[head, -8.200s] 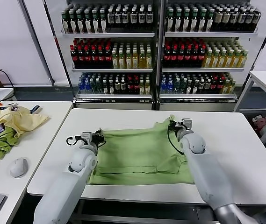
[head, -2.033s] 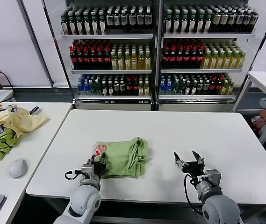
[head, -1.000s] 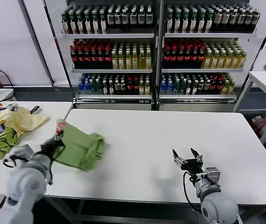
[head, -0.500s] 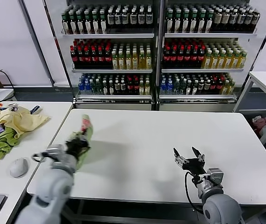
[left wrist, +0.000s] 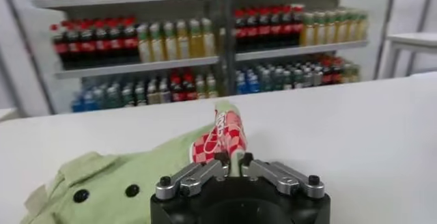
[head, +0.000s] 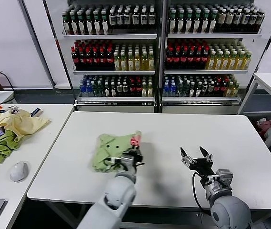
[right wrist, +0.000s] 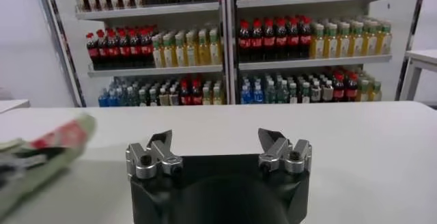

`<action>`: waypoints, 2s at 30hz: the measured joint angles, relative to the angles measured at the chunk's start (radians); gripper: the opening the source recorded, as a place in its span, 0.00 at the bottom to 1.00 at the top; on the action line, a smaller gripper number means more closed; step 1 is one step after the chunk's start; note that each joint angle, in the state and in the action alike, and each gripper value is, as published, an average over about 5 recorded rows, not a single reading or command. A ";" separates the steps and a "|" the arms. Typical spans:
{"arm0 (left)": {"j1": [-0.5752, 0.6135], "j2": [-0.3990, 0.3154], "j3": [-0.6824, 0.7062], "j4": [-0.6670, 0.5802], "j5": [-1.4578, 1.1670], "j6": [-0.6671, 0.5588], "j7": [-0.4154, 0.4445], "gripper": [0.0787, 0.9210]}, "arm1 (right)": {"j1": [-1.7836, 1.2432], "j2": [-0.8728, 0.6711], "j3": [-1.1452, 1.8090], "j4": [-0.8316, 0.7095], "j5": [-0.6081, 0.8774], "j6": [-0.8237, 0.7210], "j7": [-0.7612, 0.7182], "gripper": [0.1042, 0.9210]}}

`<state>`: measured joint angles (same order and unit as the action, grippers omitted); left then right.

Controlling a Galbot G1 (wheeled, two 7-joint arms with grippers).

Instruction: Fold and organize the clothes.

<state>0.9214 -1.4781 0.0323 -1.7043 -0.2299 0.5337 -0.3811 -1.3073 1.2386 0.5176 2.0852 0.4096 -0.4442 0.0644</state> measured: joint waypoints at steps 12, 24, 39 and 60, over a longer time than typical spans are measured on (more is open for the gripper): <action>0.002 -0.055 0.029 -0.001 -0.107 -0.156 0.021 0.59 | 0.024 -0.001 -0.029 -0.009 0.003 0.000 0.015 0.88; 0.182 0.079 -0.133 -0.240 -0.159 -0.248 0.006 0.88 | 0.114 0.065 -0.188 -0.122 -0.050 -0.012 0.101 0.88; 0.405 0.166 -0.305 -0.405 -0.098 -0.319 -0.006 0.88 | 0.290 0.211 -0.356 -0.391 -0.131 -0.030 0.218 0.86; 0.472 0.203 -0.337 -0.442 -0.085 -0.340 -0.005 0.88 | 0.421 0.141 -0.363 -0.524 -0.148 -0.043 0.178 0.15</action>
<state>1.3933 -1.2746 -0.3044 -2.1466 -0.3150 0.1941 -0.3859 -0.8862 1.3795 0.1549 1.5609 0.2617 -0.4872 0.2425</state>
